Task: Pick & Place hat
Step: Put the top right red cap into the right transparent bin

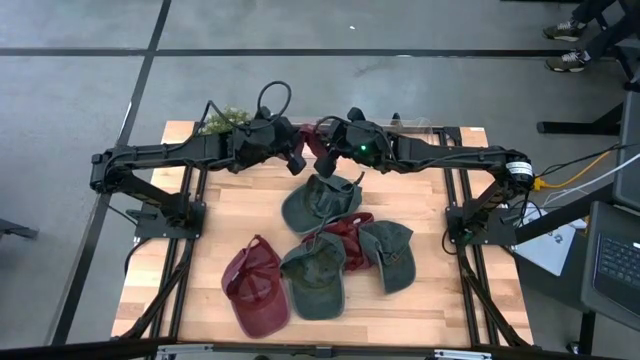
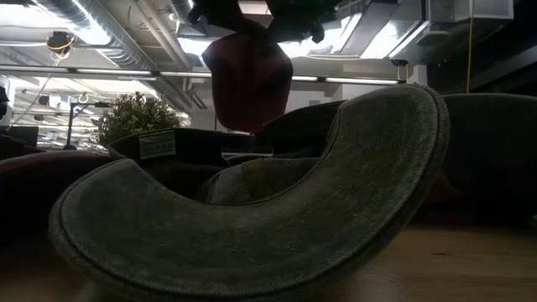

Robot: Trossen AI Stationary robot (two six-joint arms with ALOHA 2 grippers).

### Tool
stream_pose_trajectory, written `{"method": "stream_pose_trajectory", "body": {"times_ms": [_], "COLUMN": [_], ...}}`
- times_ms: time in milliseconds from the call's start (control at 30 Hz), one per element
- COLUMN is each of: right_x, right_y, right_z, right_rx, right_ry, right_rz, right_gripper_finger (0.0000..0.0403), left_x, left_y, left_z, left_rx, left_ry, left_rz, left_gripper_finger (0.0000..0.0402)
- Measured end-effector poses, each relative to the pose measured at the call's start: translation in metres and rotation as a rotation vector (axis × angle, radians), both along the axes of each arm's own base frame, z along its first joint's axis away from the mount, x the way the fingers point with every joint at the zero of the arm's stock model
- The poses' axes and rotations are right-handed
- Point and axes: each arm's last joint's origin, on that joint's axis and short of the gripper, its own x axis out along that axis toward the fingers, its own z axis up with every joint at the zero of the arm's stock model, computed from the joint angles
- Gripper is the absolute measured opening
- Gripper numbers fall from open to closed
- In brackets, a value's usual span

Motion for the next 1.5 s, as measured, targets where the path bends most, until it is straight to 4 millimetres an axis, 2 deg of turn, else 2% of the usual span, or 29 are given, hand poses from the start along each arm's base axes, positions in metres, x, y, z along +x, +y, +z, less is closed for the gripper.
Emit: {"method": "stream_pose_trajectory", "body": {"times_ms": [133, 367, 600, 933, 1267, 1500], "right_x": [0.0, -0.005, -0.028, -0.074, -0.121, -0.144], "right_y": [0.0, -0.001, -0.008, -0.021, -0.028, -0.029], "right_z": [0.0, -0.005, 0.005, 0.026, 0.042, 0.046], "right_rx": [-0.003, 0.006, -0.009, 0.012, 0.016, 0.014], "right_ry": [0.002, 0.077, 0.151, 0.218, 0.285, 0.318], "right_rz": [0.0, -0.002, -0.101, -0.173, -0.274, -0.334], "right_gripper_finger": [0.0008, 0.0005, 0.0006, 0.0005, 0.0005, 0.0005], "left_x": [0.001, -0.002, -0.015, -0.029, -0.03, -0.031], "left_y": [-0.001, -0.002, -0.004, -0.006, -0.007, -0.007], "left_z": [0.0, 0.003, 0.015, 0.026, 0.022, 0.02], "left_rx": [-0.01, -0.011, 0.014, 0.03, 0.012, 0.008], "left_ry": [0.009, -0.006, -0.037, -0.08, -0.032, -0.018], "left_rz": [-0.058, -0.068, -0.072, -0.069, -0.066, -0.066], "left_gripper_finger": [0.0072, 0.0164, 0.0221, 0.0227, 0.0224, 0.0225]}}
